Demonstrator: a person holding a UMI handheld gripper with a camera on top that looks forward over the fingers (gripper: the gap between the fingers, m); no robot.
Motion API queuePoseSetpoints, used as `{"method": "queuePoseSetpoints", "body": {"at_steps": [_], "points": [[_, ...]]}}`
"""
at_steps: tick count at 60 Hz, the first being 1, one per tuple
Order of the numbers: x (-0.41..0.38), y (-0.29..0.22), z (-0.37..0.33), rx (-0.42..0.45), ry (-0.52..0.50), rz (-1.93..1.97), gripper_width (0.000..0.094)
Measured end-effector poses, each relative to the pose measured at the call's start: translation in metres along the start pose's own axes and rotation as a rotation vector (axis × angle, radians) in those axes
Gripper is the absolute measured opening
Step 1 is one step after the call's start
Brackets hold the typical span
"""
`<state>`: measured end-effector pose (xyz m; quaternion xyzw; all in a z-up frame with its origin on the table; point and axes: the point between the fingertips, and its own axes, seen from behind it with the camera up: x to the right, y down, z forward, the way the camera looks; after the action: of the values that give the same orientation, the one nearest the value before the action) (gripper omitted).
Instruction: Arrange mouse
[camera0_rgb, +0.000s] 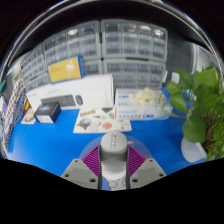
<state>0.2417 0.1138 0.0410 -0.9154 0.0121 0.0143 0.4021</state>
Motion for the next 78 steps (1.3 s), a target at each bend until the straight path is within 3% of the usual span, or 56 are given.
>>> {"method": "queuePoseSetpoints", "body": {"at_steps": [8,14,29,33,36,38,55,67,78], "points": [[0.004,0.044,0.015,-0.096,0.015,-0.013,0.0328],[0.004,0.044,0.016,-0.072,0.009,0.009,0.0339],[0.002,0.045,0.018,-0.094,-0.030,0.045,0.0505],[-0.003,0.047,0.016,-0.113,-0.046,0.018,0.0646],[-0.004,0.047,0.013,-0.129,-0.042,-0.010,0.0839],[-0.005,0.045,0.009,-0.130,-0.040,-0.026,0.0888],[-0.018,-0.005,-0.085,-0.004,-0.016,-0.049,0.0867],[-0.020,-0.010,-0.174,0.095,-0.012,-0.019,0.0874],[-0.023,0.004,-0.220,0.132,-0.005,-0.044,0.0868]]}}
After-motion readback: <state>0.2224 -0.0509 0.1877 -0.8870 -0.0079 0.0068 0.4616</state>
